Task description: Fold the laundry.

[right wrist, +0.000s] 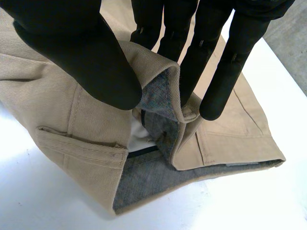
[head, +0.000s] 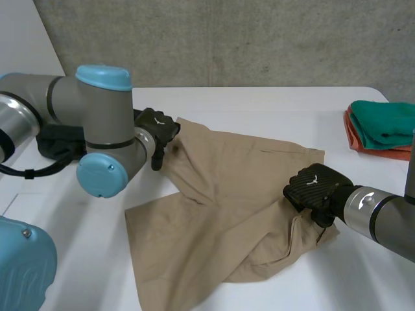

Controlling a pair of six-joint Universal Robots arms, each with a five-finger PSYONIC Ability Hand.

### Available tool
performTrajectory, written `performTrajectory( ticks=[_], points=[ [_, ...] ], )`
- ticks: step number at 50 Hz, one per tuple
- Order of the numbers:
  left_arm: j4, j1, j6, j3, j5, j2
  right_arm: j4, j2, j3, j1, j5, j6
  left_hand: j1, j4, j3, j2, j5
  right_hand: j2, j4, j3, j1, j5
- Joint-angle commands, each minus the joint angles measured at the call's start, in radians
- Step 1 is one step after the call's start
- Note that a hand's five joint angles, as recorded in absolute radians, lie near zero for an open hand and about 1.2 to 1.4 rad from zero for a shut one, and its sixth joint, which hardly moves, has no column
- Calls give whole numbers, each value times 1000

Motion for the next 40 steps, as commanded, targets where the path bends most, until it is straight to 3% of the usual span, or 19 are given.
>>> performTrajectory(
  ticks=[1, 13, 15, 16, 17, 22, 27, 32, 34, 35, 36, 37, 40],
  points=[
    [3, -5, 42, 41, 37, -71, -7, 2, 0, -2, 0, -3, 157, 163, 156, 155, 160, 222, 199, 207, 266, 200],
    [-5, -11, 72, 133, 26, -156, -10, 8, -4, -14, -5, -3, 298, 304, 297, 296, 301, 222, 199, 207, 266, 200],
    [-6, -12, 77, 140, 24, -165, -11, 8, -4, -14, -5, -3, 459, 465, 458, 457, 462, 222, 199, 207, 266, 200],
    [-6, -14, 85, 144, 21, -168, -14, 8, -4, -16, -5, -3, 849, 856, 848, 847, 853, 222, 199, 207, 266, 200],
    [-6, -14, 88, 146, 18, -170, -16, 8, -3, -14, -5, -3, 949, 955, 948, 947, 952, 222, 199, 207, 266, 200],
    [-26, -20, 108, 135, -54, -156, -18, 14, -3, -13, -5, -3, 958, 965, 958, 957, 962, 222, 199, 207, 266, 200],
    [-161, -18, 141, 78, -231, -113, -18, 14, 0, -6, -5, -3, 958, 965, 958, 957, 962, 222, 199, 207, 266, 200],
    [-172, -17, 132, 38, -217, -55, -18, 11, 3, 10, -4, 3, 958, 965, 958, 957, 962, 222, 199, 207, 266, 200],
    [-160, -18, 122, 31, -190, -39, -18, 8, 5, 18, -2, 6, 764, 770, 763, 762, 767, 222, 199, 207, 266, 200],
    [-147, -20, 111, 26, -172, -24, -18, 6, 5, 24, -2, 14, 306, 312, 305, 304, 309, 222, 199, 207, 266, 200],
    [-143, -21, 105, 25, -167, -18, -19, 6, 5, 27, -2, 18, 115, 122, 115, 113, 119, 222, 199, 207, 266, 200],
    [-143, -21, 99, 23, -167, -13, -19, 5, 5, 30, -4, 26, 9, 15, 8, 7, 12, 222, 199, 207, 266, 200],
    [-146, -20, 74, 14, -175, 14, -24, 3, 5, 38, -4, 48, -10, -4, -11, -12, -7, 222, 199, 207, 266, 200]
  ],
)
